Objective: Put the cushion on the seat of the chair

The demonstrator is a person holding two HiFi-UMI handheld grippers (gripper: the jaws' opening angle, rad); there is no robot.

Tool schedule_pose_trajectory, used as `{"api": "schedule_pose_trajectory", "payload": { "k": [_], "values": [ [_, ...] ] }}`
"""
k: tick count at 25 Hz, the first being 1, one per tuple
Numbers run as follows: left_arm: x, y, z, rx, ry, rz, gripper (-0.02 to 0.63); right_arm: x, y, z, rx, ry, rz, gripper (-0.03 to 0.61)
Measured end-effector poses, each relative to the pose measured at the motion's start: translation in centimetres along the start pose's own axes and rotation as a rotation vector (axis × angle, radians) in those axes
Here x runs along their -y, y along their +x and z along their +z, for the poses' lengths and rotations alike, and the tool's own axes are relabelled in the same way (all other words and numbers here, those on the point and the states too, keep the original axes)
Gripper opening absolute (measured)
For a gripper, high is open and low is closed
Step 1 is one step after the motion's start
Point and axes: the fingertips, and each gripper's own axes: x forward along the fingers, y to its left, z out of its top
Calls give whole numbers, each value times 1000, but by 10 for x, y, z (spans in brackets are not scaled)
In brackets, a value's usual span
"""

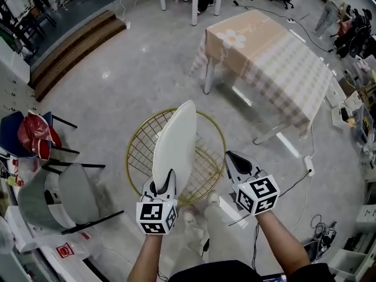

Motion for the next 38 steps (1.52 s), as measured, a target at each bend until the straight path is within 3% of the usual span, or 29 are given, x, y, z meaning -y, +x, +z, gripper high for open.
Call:
{"api": "schedule_pose_trajectory", "payload": {
  "k": [15, 38],
  "values": [
    [-6, 22, -67, -85, -16, 15, 63, 14, 27, -55, -47, 14, 7, 18],
    [-14, 47, -116, -158, 29, 8, 63, 44, 61, -116, -72, 70, -34, 18]
  ]
}}
